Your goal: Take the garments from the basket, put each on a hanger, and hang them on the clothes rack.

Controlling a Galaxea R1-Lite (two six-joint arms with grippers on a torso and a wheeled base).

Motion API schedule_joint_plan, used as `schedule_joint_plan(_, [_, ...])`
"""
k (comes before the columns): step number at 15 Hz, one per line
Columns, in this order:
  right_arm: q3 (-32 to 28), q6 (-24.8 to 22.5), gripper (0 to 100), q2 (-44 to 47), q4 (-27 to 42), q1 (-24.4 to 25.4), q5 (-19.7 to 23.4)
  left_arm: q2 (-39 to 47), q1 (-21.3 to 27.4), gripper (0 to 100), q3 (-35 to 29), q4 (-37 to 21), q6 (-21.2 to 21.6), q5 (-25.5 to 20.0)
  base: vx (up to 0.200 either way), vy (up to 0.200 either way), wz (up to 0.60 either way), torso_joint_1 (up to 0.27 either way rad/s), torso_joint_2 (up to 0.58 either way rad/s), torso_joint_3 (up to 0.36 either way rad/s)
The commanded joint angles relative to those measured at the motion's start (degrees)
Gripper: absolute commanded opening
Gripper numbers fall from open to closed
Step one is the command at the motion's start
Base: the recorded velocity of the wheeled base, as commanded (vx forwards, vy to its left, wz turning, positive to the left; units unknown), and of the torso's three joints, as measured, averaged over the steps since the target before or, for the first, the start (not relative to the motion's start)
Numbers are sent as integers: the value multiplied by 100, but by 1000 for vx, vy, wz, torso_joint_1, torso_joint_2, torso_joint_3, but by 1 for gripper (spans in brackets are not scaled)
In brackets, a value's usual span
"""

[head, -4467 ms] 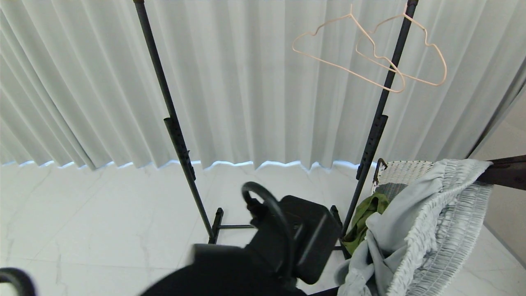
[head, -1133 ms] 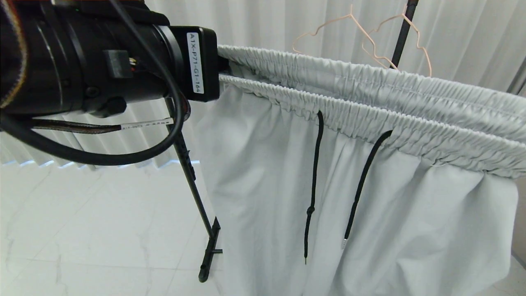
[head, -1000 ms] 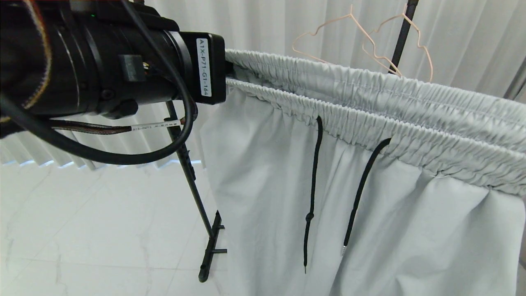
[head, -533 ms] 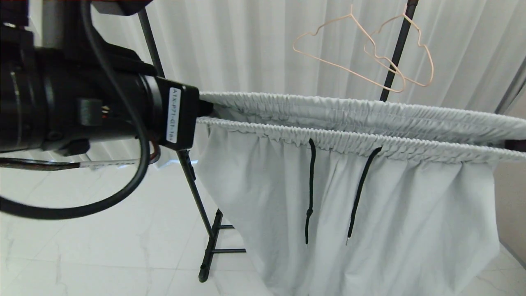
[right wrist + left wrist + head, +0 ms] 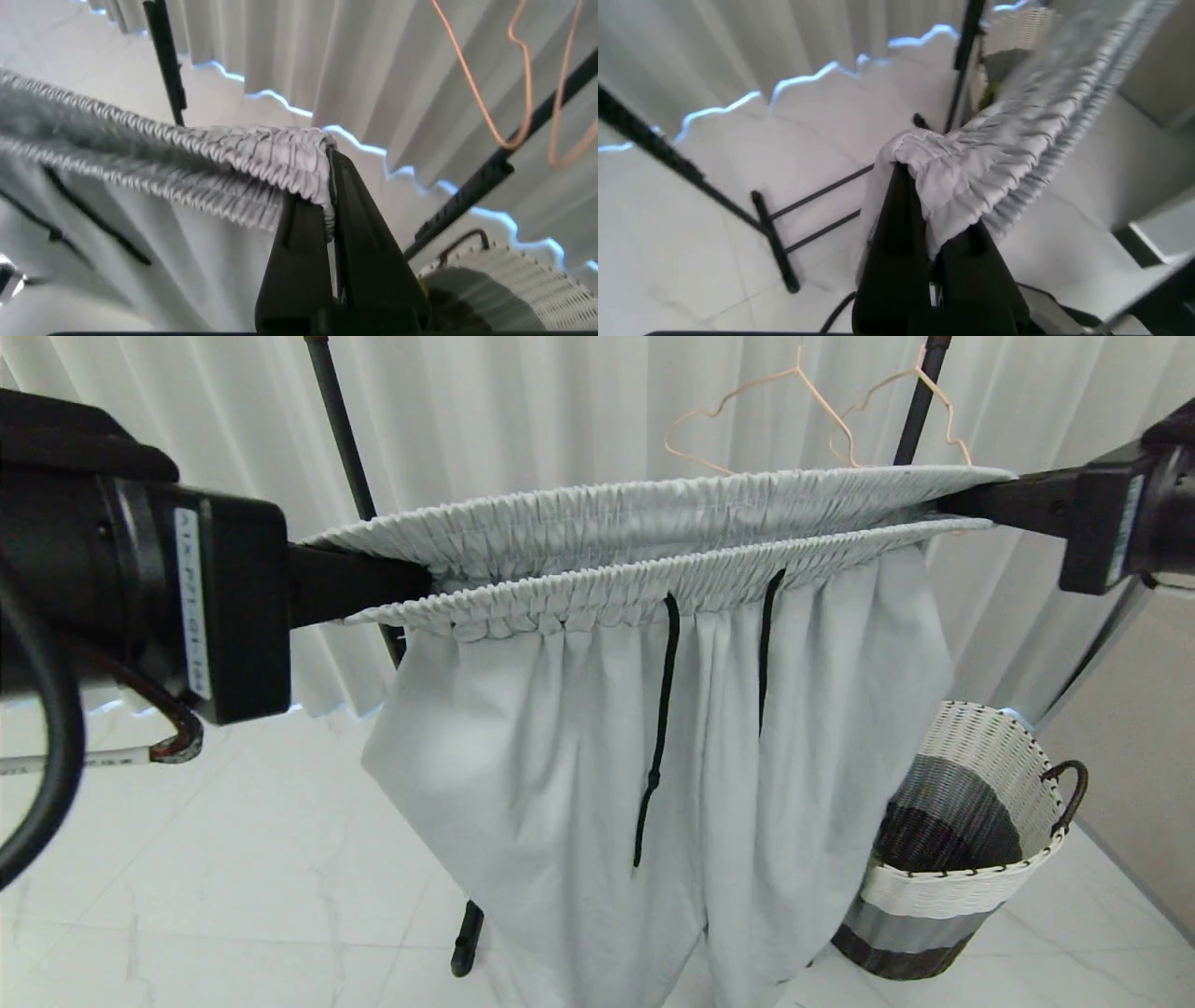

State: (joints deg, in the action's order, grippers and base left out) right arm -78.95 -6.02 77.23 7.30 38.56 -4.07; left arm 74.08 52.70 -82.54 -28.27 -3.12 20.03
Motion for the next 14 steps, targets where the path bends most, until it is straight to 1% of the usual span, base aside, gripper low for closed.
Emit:
schedule_joint_plan(1, [-33,-4,0,434,-133,11,12,-175,408,0,133,-3,-39,-8,0,0,0,0,0,0])
schedule_joint_plan(4, [20,-4,0,398,-106,11,-15,-368,803,0,388,-3,-39,-8,0,0,0,0,0,0])
schedule_joint_plan(6, [-7,-4,0,293,34,-15,-41,-351,786,0,397,-3,-13,36,0,0,0,0,0,0])
schedule_joint_plan(7, [-86,-4,0,143,386,-77,-67,-263,504,0,265,6,13,36,0,0,0,0,0,0])
schedule_joint_plan(8, [-156,-4,0,3,658,-103,-67,-78,56,0,54,14,75,27,0,0,0,0,0,0])
schedule_joint_plan(9, [-200,-4,0,-173,869,-112,-67,89,-225,0,-166,50,215,27,0,0,0,0,0,0])
schedule_joint_plan(10, [-270,-4,0,-314,1072,-112,-67,256,-357,0,-421,85,347,19,0,0,0,0,0,0])
schedule_joint_plan(12, [-499,-4,0,-542,1485,-112,-67,634,-427,0,-851,340,365,19,0,0,0,0,0,0])
schedule_joint_plan(14, [-701,-4,0,-621,1634,-112,-67,836,-418,0,-957,542,382,19,0,0,0,0,0,0])
